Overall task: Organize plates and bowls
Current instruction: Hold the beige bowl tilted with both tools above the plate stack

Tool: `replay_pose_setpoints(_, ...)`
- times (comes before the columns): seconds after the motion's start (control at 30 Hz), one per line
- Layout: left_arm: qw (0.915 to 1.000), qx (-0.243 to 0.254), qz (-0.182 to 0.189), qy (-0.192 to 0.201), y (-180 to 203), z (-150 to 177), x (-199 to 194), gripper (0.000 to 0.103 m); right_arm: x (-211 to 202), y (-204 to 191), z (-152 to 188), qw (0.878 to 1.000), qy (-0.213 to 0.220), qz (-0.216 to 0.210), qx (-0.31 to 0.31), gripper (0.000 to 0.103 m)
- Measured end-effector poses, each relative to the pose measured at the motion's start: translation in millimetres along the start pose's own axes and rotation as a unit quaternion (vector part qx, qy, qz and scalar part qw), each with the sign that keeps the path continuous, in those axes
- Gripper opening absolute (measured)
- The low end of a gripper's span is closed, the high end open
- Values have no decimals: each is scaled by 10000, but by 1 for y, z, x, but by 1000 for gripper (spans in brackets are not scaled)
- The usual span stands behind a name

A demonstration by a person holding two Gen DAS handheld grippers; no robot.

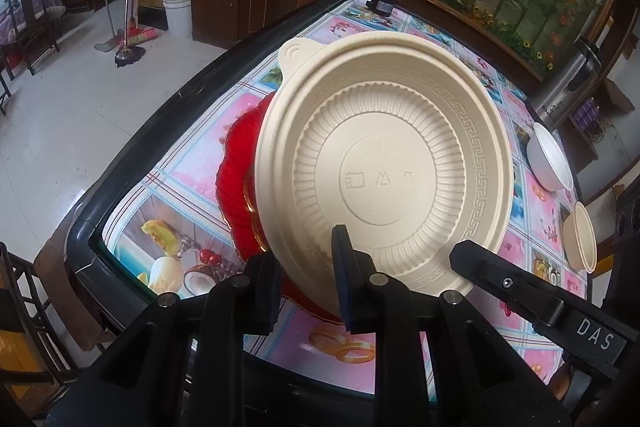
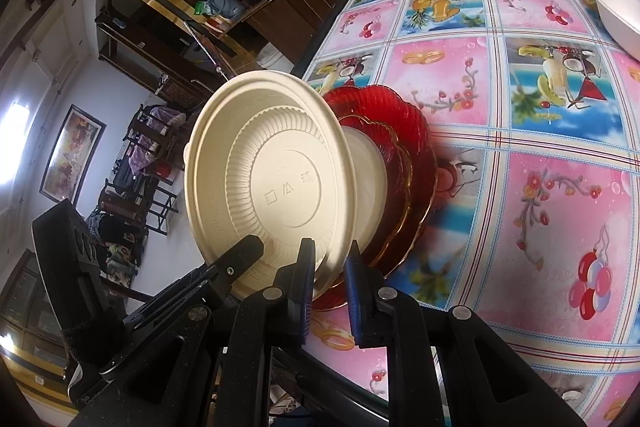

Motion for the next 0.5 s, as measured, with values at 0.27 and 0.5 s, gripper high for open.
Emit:
replay_pose_setpoints(0.27, 9999, -57, 1, -117, -4, -3, 5, 21, 0, 2, -3, 10000, 5, -3, 53, 14)
replay_pose_setpoints(0.5, 9998, -72, -11, -165, -5, -5, 8, 20, 5, 7, -7, 9999, -17, 21, 122, 15)
Point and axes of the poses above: each gripper's, at about its wrist camera, not at the fingertips, and x roughly the way its jaws point, y to its right, z to its underside, the point moved 2 cm from there along x, roughly the way its jaws point, and after that the axes turned 6 degrees about -y, right-handed, at the moved point
